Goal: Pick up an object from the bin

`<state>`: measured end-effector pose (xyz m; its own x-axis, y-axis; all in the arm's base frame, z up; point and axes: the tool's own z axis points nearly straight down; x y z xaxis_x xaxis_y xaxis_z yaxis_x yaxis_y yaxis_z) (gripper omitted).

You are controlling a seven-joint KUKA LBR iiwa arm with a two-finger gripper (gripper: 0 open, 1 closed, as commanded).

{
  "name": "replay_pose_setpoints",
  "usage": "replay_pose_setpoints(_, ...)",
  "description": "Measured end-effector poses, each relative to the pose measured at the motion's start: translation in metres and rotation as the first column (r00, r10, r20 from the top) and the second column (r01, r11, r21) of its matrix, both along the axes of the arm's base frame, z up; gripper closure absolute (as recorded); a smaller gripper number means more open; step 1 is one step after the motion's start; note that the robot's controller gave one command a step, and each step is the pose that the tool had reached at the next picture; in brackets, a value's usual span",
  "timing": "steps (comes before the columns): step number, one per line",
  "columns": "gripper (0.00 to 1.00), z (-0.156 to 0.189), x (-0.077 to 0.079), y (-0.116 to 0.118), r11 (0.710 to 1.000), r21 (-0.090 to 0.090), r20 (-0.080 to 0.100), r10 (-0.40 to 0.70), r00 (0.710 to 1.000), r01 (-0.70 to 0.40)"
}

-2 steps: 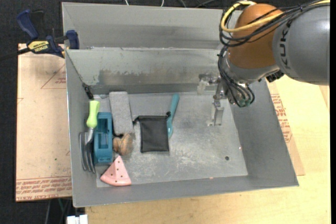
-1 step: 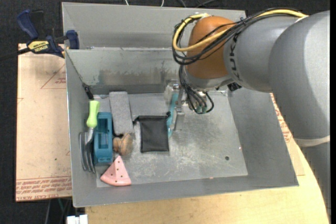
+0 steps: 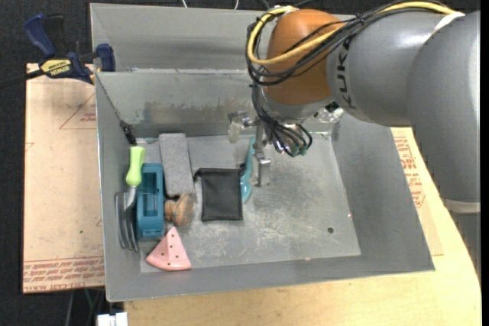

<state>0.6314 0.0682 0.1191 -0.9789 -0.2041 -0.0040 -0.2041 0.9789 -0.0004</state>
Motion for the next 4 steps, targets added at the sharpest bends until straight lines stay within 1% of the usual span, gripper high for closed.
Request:
replay_pose_setpoints(1,0.0,-0.027,-0.024,0.037,0.956,0.004,0.003,-0.292,0.956,0.292)
replay_pose_setpoints(2,1.0,-0.045,-0.042,0.039,0.998,0.004,0.026,0.056,0.998,-0.056)
replay_pose_setpoints(3,1.0,-0.045,-0.042,0.039,0.998,0.004,0.026,0.055,0.998,-0.055)
replay_pose_setpoints(4,1.0,-0.016,-0.044,0.038,0.998,0.002,0.018,0.055,0.998,-0.055)
